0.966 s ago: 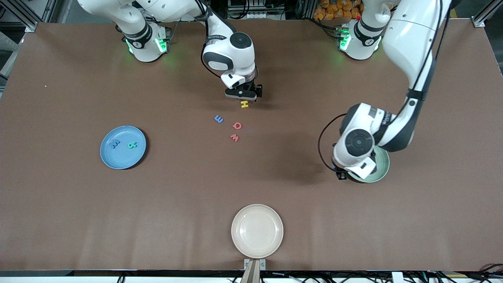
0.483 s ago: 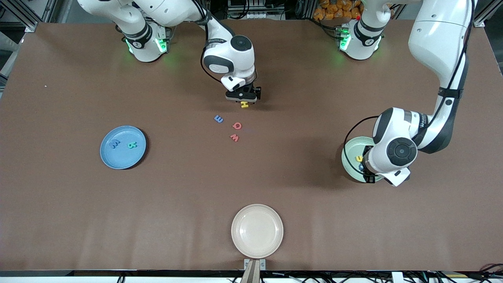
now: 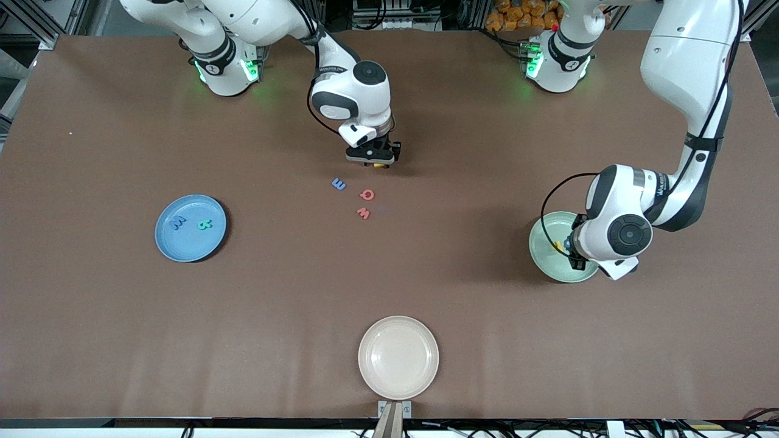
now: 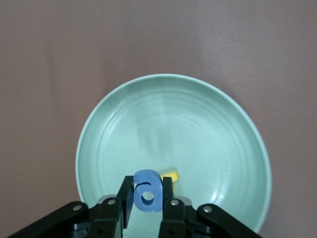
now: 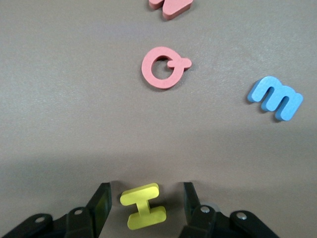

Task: Sort uppercase to blue plate, lowercase to green plate
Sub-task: 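Release the a onto the green plate while the right gripper grasps the H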

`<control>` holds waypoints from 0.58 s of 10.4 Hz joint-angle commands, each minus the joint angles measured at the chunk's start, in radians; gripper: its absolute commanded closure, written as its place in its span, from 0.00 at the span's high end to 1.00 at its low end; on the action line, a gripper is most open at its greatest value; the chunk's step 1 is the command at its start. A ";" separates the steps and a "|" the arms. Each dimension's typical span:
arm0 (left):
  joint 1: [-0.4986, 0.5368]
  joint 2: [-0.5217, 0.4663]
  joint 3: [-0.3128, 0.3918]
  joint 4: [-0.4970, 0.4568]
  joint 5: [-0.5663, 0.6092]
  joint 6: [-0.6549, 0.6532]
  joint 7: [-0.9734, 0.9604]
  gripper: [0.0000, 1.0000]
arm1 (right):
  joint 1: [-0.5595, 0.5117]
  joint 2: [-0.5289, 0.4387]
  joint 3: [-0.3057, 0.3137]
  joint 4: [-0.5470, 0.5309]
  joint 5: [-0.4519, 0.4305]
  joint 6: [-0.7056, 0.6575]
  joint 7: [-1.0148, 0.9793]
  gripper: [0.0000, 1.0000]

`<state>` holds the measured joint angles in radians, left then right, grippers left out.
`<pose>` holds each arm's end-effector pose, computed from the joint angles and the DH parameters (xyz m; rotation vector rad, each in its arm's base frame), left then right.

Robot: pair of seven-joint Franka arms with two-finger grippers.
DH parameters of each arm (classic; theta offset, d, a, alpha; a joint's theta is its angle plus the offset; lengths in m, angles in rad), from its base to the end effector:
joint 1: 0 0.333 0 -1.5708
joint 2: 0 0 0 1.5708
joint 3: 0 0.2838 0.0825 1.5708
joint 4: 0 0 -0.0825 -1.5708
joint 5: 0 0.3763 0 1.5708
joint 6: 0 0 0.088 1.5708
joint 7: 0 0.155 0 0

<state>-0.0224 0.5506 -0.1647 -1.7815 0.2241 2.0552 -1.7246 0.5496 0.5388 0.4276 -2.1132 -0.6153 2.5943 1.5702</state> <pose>0.5863 -0.0896 0.1628 -2.1770 -1.8687 0.1089 0.2992 0.4705 0.1086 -3.1269 0.1914 -0.1758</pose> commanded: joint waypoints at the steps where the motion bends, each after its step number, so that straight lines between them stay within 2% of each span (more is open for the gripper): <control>1: 0.022 -0.034 -0.009 -0.029 0.024 -0.018 0.016 0.00 | 0.015 0.029 -0.009 0.024 -0.027 0.021 0.016 0.66; 3: 0.036 -0.032 -0.009 -0.029 0.026 -0.018 0.014 0.00 | 0.015 0.030 -0.009 0.024 -0.026 0.023 0.016 0.65; 4: 0.048 -0.032 -0.009 -0.027 0.035 -0.018 0.020 0.38 | 0.015 0.032 -0.009 0.022 -0.027 0.023 0.013 0.65; 5: 0.055 -0.031 -0.009 -0.029 0.050 -0.018 0.048 0.64 | 0.016 0.033 -0.009 0.022 -0.027 0.023 0.008 0.65; 6: 0.055 -0.031 -0.009 -0.030 0.060 -0.018 0.059 0.84 | 0.015 0.033 -0.009 0.022 -0.027 0.023 -0.010 0.65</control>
<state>0.0204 0.5502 -0.1645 -1.7842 0.2512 2.0482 -1.6913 0.5521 0.5538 0.4276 -2.1068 -0.6165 2.6117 1.5642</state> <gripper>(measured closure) 0.529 0.348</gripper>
